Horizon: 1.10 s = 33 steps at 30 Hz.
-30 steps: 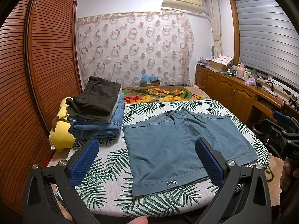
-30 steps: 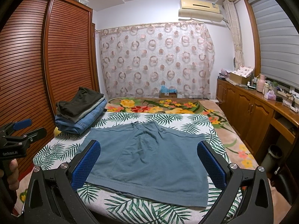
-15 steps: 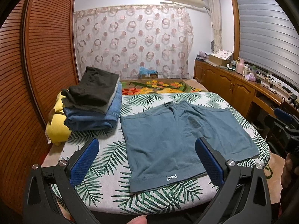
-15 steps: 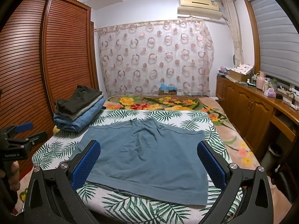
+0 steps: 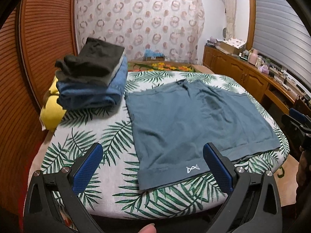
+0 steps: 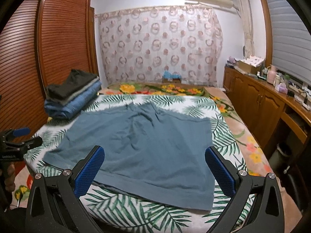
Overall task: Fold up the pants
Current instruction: 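Lower the left tool to the shorts' leg hem and grasp it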
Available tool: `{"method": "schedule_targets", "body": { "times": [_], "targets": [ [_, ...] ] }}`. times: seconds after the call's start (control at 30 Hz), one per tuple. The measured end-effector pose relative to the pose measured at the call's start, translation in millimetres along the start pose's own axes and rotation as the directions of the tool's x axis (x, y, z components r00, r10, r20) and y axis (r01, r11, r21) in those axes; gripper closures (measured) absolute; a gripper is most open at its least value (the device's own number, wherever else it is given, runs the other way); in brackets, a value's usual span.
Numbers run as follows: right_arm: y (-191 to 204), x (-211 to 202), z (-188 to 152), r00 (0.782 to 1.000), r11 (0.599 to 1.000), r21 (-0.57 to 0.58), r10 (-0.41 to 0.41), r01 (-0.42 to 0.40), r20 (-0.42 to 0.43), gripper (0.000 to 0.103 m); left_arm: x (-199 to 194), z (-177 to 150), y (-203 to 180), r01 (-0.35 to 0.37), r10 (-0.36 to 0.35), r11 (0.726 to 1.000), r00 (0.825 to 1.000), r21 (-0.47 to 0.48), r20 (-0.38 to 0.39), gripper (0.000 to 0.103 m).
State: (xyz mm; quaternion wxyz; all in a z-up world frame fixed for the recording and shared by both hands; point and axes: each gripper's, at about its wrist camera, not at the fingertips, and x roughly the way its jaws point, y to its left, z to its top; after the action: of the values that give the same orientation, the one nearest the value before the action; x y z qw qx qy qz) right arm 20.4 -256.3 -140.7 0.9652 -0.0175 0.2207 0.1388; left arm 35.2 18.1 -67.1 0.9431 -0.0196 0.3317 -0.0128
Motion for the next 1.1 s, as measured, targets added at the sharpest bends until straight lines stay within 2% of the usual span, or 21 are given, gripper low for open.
{"method": "schedule_targets", "body": {
  "times": [0.2, 0.3, 0.4, 0.77, 1.1],
  "targets": [
    [2, 7, 3, 0.999, 1.0, -0.012, -0.013, 0.012, -0.041, 0.0, 12, -8, 11, 0.012, -0.013, 1.0, 1.0, -0.011, -0.027, 0.0],
    [4, 10, 1, 0.998, 1.0, -0.014, 0.011, -0.012, -0.069, 0.0, 17, -13, 18, 0.015, -0.016, 1.0, 0.999, -0.018, -0.044, 0.001],
    [8, 14, 1, 0.994, 0.999, -0.016, 0.041, -0.043, -0.098, 0.0, 21, -18, 27, 0.029, -0.031, 0.999, 0.998, -0.031, -0.06, 0.005],
    [1, 15, 1, 0.982, 0.997, -0.024, 0.067, -0.072, -0.179, 0.001, 31, -39, 41, 0.114, -0.119, 0.992, 0.985, -0.05, -0.121, 0.044],
    [1, 13, -2, 0.976, 0.996, -0.06, 0.046, -0.06, -0.215, 0.004, 34, -44, 34, 0.142, -0.146, 0.989, 0.98, -0.037, -0.137, 0.065]
  ]
}}
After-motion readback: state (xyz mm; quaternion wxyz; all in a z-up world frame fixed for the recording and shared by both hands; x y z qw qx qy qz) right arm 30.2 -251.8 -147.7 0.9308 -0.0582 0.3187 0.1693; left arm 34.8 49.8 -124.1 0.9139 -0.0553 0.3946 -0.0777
